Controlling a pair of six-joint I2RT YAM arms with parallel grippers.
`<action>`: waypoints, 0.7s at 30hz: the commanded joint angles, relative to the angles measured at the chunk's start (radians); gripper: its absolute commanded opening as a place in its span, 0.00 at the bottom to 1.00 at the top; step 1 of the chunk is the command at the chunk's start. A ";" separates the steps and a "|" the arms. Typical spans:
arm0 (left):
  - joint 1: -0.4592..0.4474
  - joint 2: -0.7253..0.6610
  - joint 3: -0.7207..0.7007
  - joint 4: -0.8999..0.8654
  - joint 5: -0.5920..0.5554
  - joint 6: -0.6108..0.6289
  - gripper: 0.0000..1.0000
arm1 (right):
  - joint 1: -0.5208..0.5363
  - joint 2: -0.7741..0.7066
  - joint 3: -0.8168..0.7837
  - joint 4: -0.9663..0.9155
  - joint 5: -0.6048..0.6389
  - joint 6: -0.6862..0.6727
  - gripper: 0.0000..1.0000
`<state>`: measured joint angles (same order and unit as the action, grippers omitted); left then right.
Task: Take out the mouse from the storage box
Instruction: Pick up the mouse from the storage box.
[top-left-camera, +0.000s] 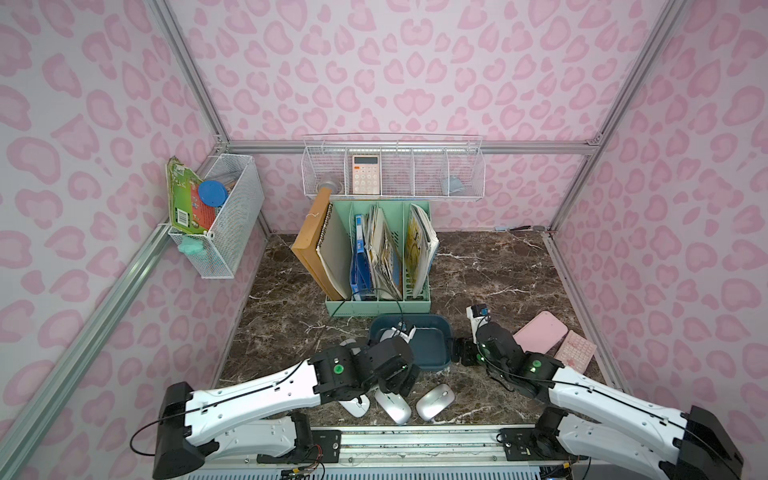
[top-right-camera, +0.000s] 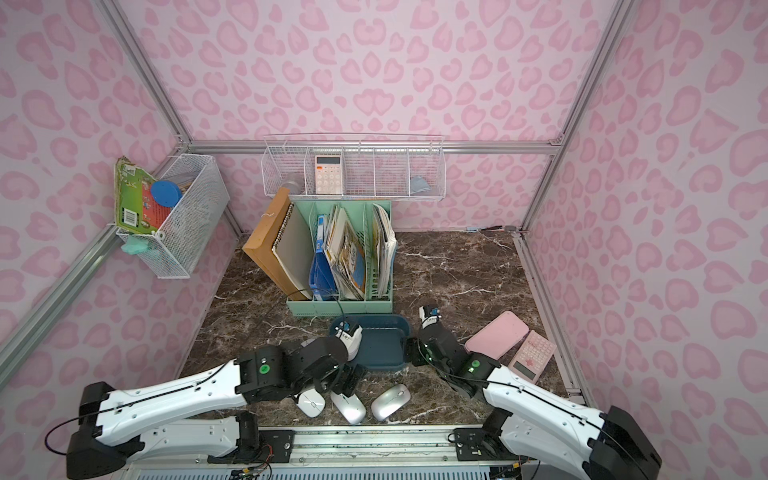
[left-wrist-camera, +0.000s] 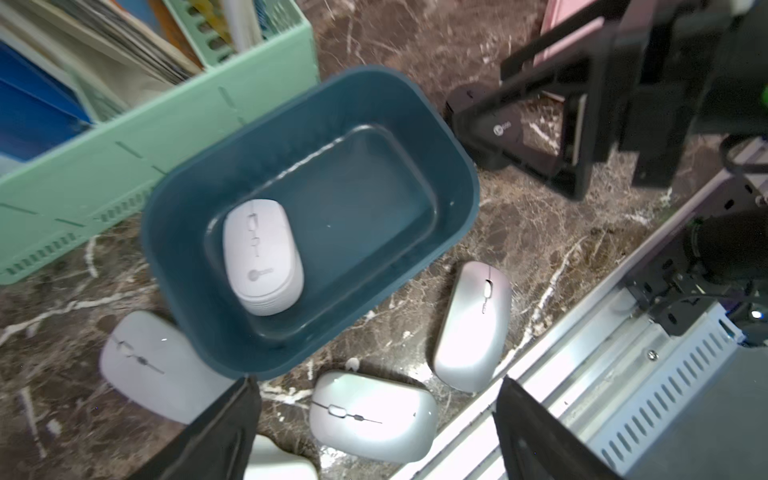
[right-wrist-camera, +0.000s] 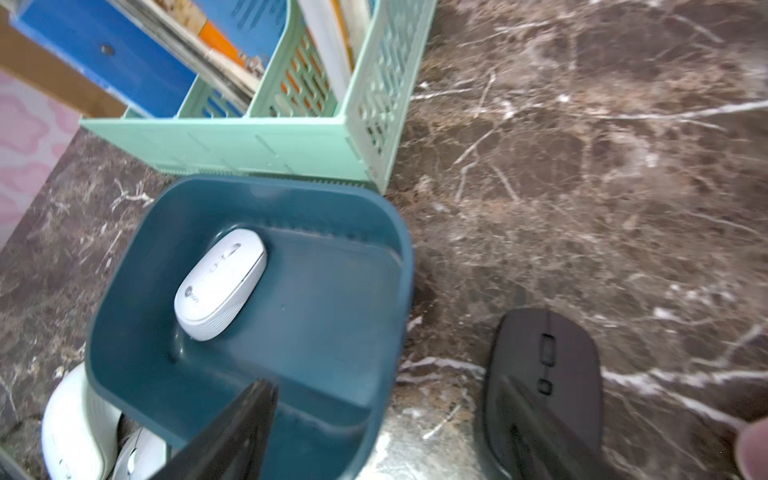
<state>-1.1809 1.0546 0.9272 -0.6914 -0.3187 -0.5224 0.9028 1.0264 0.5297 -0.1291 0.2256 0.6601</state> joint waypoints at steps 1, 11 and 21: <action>0.008 -0.110 -0.045 -0.074 -0.208 -0.059 0.93 | 0.068 0.130 0.094 0.046 0.026 -0.008 0.87; 0.022 -0.517 -0.185 -0.194 -0.554 -0.163 0.99 | 0.196 0.612 0.492 -0.122 0.011 0.034 0.88; 0.019 -0.736 -0.233 -0.298 -0.633 -0.277 0.98 | 0.212 0.857 0.752 -0.277 -0.002 0.106 0.90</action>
<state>-1.1599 0.3431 0.7002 -0.9440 -0.9001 -0.7578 1.1126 1.8446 1.2350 -0.3252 0.2222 0.7322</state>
